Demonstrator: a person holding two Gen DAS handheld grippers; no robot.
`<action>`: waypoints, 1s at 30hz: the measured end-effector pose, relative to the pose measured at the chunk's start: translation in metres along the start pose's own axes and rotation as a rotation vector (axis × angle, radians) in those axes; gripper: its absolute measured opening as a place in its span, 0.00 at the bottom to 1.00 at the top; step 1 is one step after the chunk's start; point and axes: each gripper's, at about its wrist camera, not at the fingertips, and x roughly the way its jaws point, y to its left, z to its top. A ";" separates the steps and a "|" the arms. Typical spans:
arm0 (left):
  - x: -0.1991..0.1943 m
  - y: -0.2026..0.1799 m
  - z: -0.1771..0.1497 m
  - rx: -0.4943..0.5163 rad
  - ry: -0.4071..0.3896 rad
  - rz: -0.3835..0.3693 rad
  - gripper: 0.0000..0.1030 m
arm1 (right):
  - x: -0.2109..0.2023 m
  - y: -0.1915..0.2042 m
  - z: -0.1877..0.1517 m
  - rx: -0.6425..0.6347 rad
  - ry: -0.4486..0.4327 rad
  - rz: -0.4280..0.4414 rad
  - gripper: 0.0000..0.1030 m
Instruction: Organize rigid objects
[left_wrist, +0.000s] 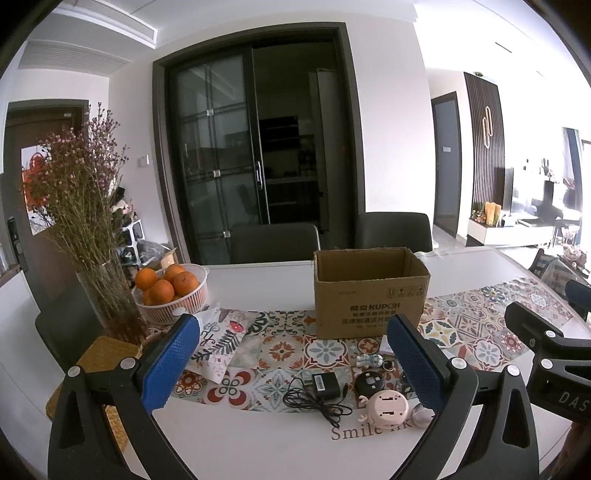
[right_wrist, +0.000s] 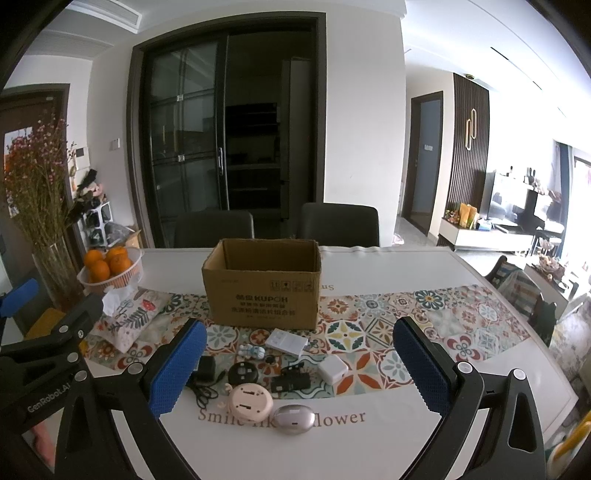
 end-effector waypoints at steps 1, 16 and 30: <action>0.000 0.000 0.000 -0.001 0.000 -0.001 1.00 | 0.000 0.000 0.000 0.000 0.000 0.001 0.99; 0.001 -0.001 -0.001 0.001 0.005 -0.003 1.00 | 0.001 0.001 -0.001 0.001 0.000 0.000 0.99; 0.002 -0.002 -0.002 0.002 0.010 -0.003 1.00 | 0.001 0.001 -0.001 0.001 0.002 0.000 0.99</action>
